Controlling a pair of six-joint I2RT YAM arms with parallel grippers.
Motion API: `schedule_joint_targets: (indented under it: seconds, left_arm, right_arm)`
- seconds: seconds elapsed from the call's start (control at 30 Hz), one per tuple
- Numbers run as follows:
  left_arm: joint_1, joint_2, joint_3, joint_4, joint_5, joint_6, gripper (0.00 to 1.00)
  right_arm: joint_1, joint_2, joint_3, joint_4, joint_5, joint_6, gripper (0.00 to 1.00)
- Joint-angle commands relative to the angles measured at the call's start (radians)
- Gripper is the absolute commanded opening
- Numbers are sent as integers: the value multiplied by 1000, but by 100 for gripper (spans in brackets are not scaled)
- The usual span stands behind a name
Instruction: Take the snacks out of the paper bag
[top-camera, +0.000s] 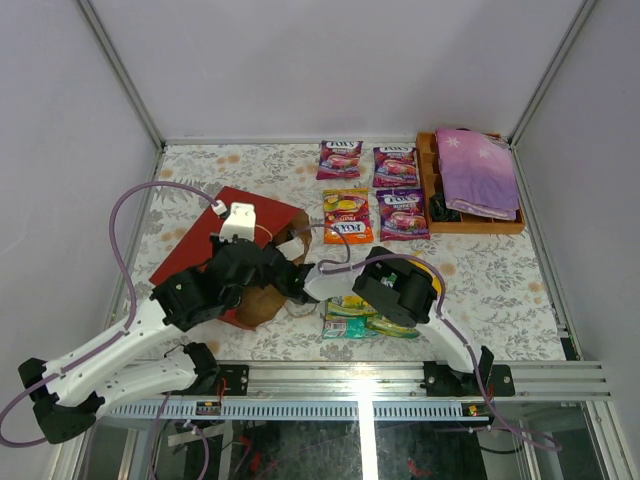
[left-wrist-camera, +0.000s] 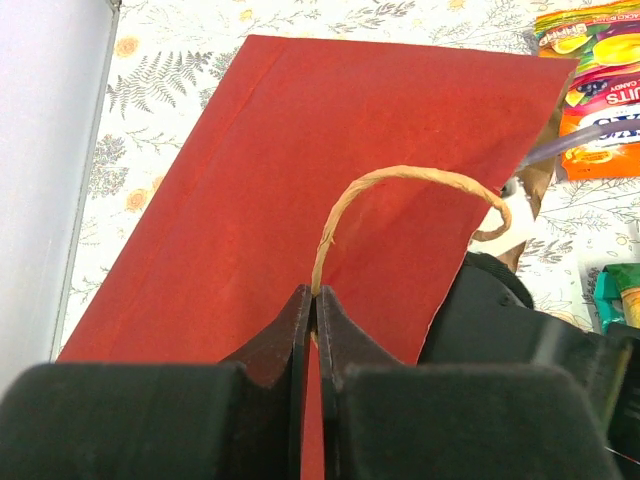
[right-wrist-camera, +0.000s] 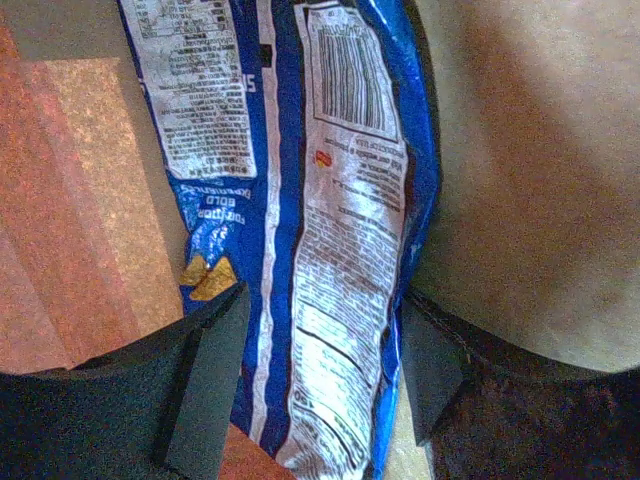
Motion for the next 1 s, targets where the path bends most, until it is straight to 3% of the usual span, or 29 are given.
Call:
schedule_joint_targets:
  seconds: [0.0,0.1,0.17,0.2,0.23,0.37,0.53,0.7,0.87,0.97]
  left_arm:
    - [10,2,5,51,6,-2,0]
    - [13,2,4,53,10,-3,0]
    - [14,-1,2,59,16,-1,0]
    - [15,-3,-1,62,18,1,0]
    - [16,-5,-3,63,18,2,0]
    - [18,-13,-10,60,-23,-6,1]
    - [45,-26,-2,44,-117,-48,0]
    - [72,-40,-11,48,-161,-54,0]
    - [79,7,3,19,-244,-74,0]
    - [87,29,16,-4,-299,-98,0]
  right_arm:
    - [8,83,108,-102,52,28,65]
    - [15,138,152,-55,60,32,58]
    - [15,173,164,20,54,8,32]
    - [14,186,166,65,43,-11,10]
    - [14,193,165,104,30,-35,1]
    - [15,123,124,148,-32,-187,0]
    - [47,-158,-94,117,-71,-349,0]
    - [53,-402,-316,108,-146,-394,0]
    - [55,-529,-257,-35,-330,-537,0]
    - [58,-616,-244,-95,-355,-615,0]
